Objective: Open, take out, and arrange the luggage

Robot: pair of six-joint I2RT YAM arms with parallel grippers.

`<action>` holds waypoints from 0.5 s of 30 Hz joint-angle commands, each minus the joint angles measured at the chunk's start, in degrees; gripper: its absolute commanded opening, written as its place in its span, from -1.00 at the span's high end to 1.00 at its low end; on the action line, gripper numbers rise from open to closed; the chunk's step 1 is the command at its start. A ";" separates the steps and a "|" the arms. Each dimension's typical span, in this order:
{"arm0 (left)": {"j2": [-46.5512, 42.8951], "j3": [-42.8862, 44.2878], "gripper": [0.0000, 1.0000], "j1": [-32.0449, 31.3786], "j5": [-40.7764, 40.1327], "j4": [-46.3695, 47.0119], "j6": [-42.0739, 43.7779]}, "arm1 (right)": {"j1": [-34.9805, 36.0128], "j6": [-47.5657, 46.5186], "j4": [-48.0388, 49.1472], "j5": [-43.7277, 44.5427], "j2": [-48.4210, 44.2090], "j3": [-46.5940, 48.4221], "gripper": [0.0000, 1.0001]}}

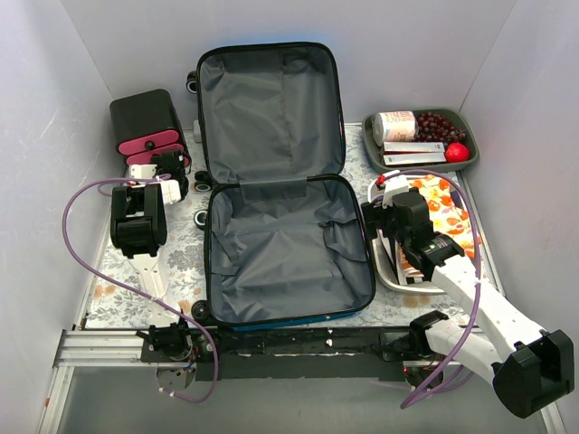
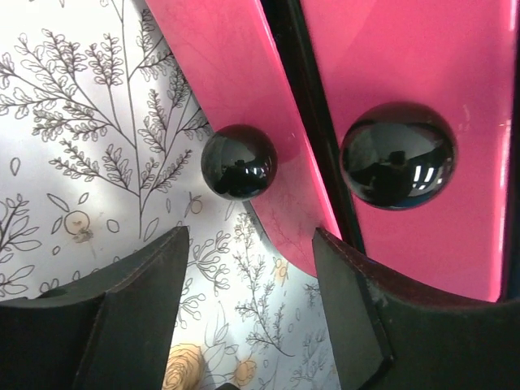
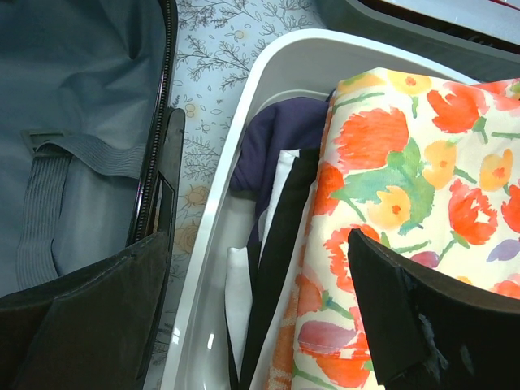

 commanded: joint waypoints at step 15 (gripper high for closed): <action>-11.13 -5.77 -0.52 -1.11 15.14 -6.38 -1.14 | 0.37 -0.47 2.37 1.03 -3.48 1.91 -0.96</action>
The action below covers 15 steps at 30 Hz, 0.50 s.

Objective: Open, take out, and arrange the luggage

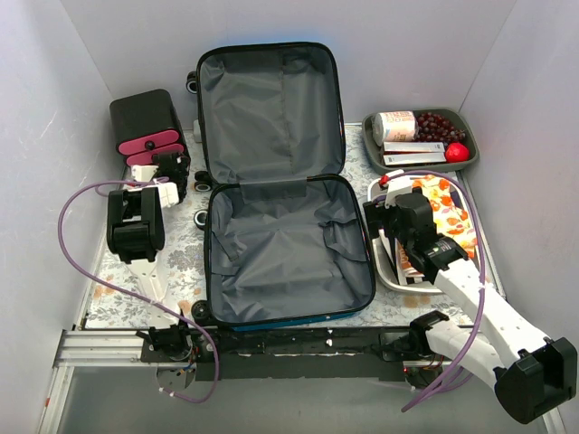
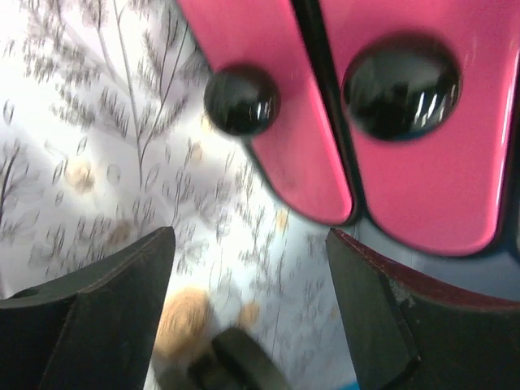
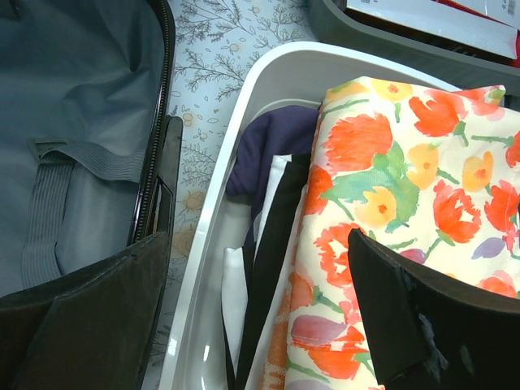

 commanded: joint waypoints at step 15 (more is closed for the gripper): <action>-31.83 -3.28 -0.96 -11.46 11.84 -19.53 26.91 | 0.37 3.51 9.08 -8.30 1.65 4.02 -0.96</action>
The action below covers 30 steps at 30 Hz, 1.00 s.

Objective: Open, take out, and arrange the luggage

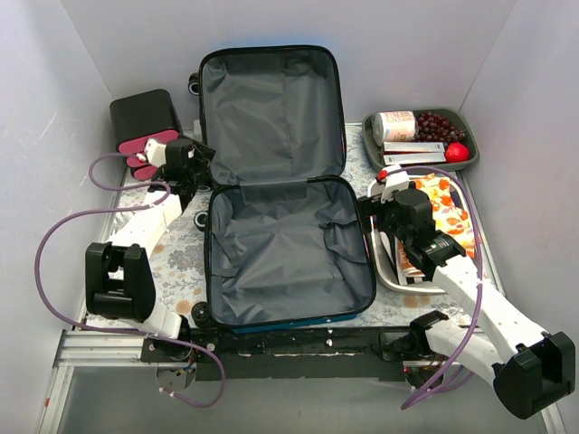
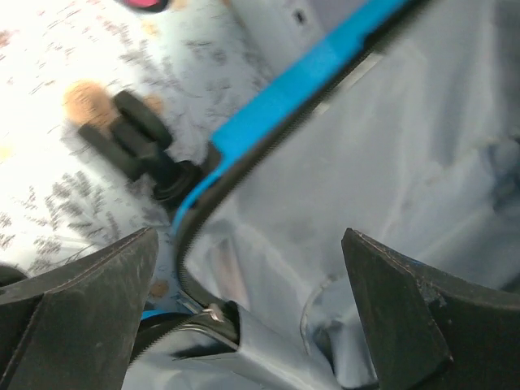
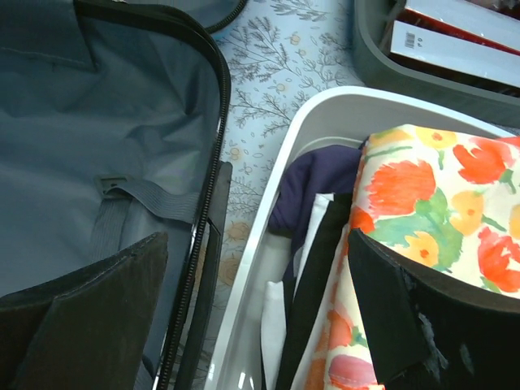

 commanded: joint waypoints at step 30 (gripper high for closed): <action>3.62 23.17 -0.96 1.89 9.57 -11.28 31.79 | 0.37 8.66 2.96 1.11 -6.56 0.95 -0.96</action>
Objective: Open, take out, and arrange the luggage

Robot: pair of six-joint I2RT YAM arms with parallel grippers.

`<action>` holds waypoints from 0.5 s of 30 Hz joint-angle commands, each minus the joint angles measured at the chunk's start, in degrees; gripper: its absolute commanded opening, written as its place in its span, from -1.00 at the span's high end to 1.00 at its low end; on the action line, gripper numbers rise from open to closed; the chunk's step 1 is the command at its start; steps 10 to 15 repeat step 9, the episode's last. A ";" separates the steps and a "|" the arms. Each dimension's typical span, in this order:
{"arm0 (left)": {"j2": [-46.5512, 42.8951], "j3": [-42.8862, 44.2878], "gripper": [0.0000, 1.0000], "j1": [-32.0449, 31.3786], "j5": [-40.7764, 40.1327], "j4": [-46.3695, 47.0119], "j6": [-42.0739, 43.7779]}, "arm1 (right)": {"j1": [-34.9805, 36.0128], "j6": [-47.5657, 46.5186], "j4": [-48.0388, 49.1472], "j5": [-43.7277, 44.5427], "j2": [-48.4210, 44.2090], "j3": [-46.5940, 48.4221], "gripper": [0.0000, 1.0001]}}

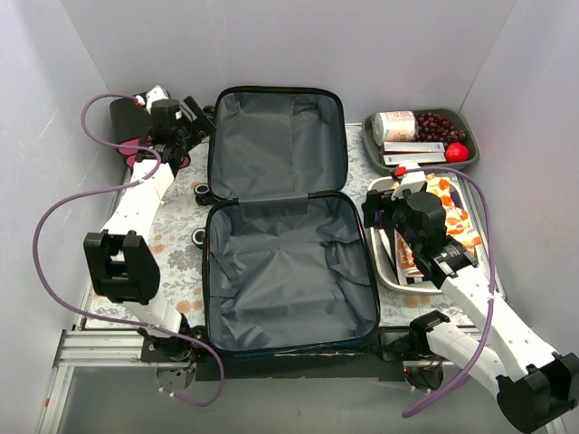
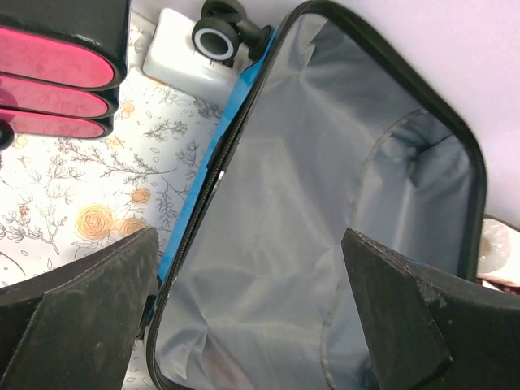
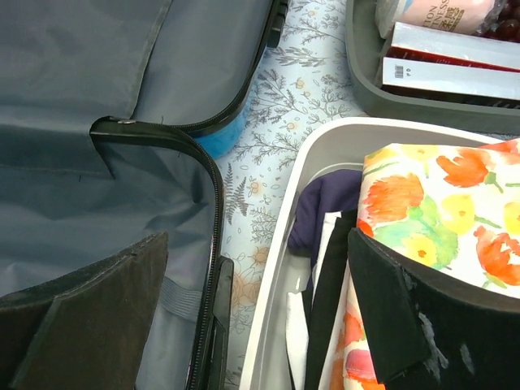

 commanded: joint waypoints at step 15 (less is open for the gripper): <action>-11.39 -7.13 -0.96 -0.06 -0.97 0.44 -0.28 | 0.37 1.66 0.85 2.10 -2.02 0.25 -0.96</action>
